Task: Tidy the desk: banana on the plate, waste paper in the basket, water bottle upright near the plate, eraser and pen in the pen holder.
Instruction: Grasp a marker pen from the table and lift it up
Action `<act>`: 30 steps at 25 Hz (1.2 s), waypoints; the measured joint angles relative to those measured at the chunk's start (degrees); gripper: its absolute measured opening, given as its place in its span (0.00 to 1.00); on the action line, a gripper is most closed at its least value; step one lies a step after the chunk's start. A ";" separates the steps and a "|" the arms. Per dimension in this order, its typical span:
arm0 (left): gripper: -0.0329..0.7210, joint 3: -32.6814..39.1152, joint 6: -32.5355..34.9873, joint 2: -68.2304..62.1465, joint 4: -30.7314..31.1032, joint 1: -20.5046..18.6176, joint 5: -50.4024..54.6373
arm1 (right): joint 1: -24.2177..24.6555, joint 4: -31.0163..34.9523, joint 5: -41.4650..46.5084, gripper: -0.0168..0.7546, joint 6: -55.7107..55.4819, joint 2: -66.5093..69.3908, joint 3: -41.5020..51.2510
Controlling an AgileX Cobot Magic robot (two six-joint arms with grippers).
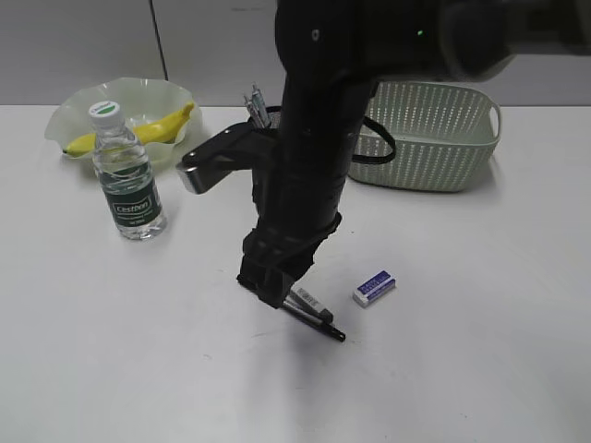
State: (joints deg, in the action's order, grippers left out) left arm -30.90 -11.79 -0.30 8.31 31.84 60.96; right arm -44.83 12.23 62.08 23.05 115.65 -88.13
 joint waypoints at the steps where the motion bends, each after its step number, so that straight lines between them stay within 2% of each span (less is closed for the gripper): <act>1: 0.38 0.00 0.00 0.00 0.00 0.00 0.00 | -0.04 0.31 0.04 0.57 0.00 1.38 -0.81; 11: 0.38 0.00 0.00 0.00 0.00 0.00 -0.07 | -0.11 3.02 0.28 0.57 -2.06 11.08 -9.12; 16: 0.38 0.00 0.00 0.00 -0.05 0.00 -0.13 | -0.11 1.35 2.24 0.57 -3.63 14.22 -11.25; 30: 0.38 0.00 0.00 0.00 -0.05 0.00 -0.13 | -0.11 -4.22 0.50 0.57 -4.62 18.01 -11.44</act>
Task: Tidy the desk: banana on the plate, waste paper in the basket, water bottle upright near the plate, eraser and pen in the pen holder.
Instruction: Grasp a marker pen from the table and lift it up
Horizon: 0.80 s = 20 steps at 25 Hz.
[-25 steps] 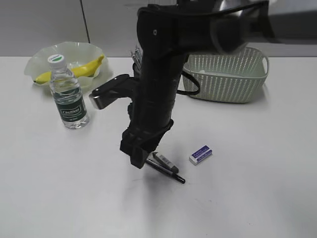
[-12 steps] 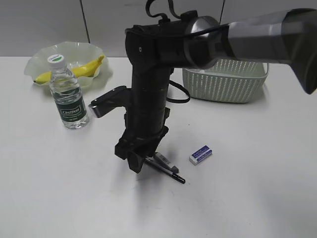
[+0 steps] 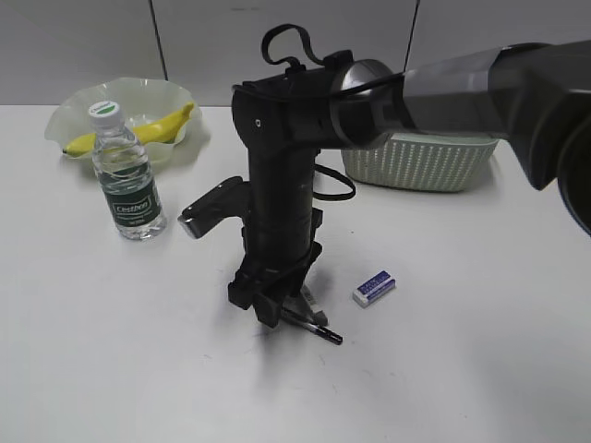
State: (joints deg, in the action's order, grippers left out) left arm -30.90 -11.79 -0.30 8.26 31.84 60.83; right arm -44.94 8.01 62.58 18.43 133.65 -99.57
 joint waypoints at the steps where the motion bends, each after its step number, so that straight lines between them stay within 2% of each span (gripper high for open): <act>1: 0.38 0.00 0.00 0.00 0.00 0.00 0.00 | 0.00 -0.42 -0.18 0.57 -0.38 0.00 0.00; 20: 0.38 0.00 0.00 0.00 0.00 0.00 0.00 | -1.19 1.23 -2.14 0.56 -1.00 0.30 0.00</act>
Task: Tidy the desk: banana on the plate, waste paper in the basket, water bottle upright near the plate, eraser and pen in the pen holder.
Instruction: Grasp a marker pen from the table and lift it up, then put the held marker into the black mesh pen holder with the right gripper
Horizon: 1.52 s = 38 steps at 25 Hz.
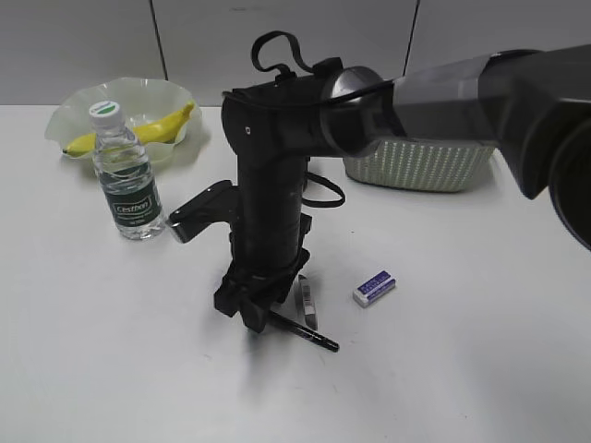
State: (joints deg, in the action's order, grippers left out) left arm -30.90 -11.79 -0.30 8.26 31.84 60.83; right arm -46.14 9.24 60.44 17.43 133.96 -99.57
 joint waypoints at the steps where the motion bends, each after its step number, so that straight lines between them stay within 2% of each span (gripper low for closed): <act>1: 0.38 0.00 0.00 0.00 0.00 0.00 0.00 | -0.04 -0.37 0.00 0.55 0.00 0.10 0.00; 5: 0.38 0.00 0.00 0.00 0.00 0.00 0.00 | -0.11 -1.74 0.00 0.54 -0.01 0.79 0.00; 7: 0.38 0.00 0.00 0.00 0.00 0.00 0.00 | -0.11 -2.34 0.00 0.49 -0.28 0.92 -0.19; 9: 0.38 0.00 0.00 0.00 0.00 0.00 0.00 | -0.11 -2.84 0.00 0.36 -0.40 1.03 -0.29; 11: 0.38 0.00 0.00 0.00 0.00 0.00 0.00 | -0.11 -3.10 0.00 0.19 -0.42 1.11 -0.29; 12: 0.38 0.00 0.00 0.00 0.00 0.00 0.00 | -0.11 -3.03 -0.06 0.14 -0.42 1.11 -0.35; 20: 0.38 0.00 0.00 0.00 0.00 0.00 0.00 | -0.11 2.37 0.83 0.14 -0.42 0.85 -2.55; 27: 0.38 0.00 0.00 0.00 0.00 0.00 0.00 | -0.11 3.04 0.12 0.14 -0.42 -6.64 -6.39; 33: 0.38 0.00 0.00 0.00 0.00 0.00 0.00 | 1.66 2.69 -8.75 0.14 -1.78 -14.46 -6.78; 38: 0.38 0.00 0.00 0.00 0.00 0.00 0.00 | 6.10 -0.04 -15.70 0.14 -5.62 -17.15 -6.78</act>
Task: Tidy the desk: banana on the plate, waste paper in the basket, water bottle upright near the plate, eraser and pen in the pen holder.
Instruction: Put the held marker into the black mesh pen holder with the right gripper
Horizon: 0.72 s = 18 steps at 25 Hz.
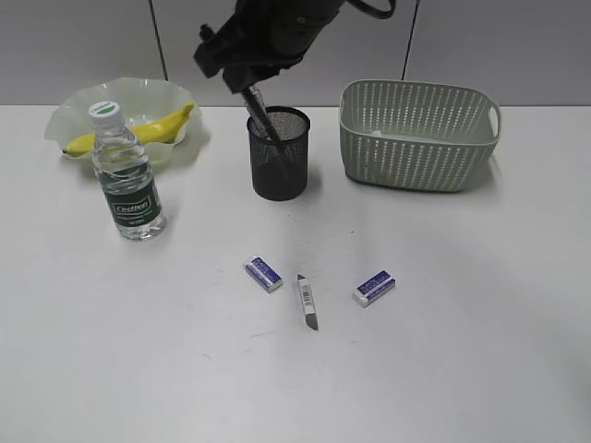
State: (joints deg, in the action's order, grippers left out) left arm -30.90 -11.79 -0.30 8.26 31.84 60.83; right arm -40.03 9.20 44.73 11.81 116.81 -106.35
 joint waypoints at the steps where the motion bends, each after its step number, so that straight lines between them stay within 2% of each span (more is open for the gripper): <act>1: 0.38 0.00 0.00 0.00 0.00 0.00 0.00 | 1.12 -0.28 -1.68 0.14 -0.54 0.00 0.00; 8: 0.38 0.00 0.00 0.00 0.00 0.00 0.00 | 6.57 -0.93 -19.65 0.14 -1.68 0.11 4.89; 12: 0.38 0.00 0.00 0.00 0.00 0.00 0.00 | 7.27 -0.42 -28.63 0.14 -1.81 2.15 7.48; 18: 0.38 0.00 0.00 0.00 0.00 0.00 0.00 | 7.37 0.60 -37.62 0.14 -1.86 7.26 7.91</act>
State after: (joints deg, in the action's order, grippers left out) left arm -30.90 -11.79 -0.30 8.26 31.84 60.83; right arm -32.66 9.80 7.11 9.95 124.06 -98.44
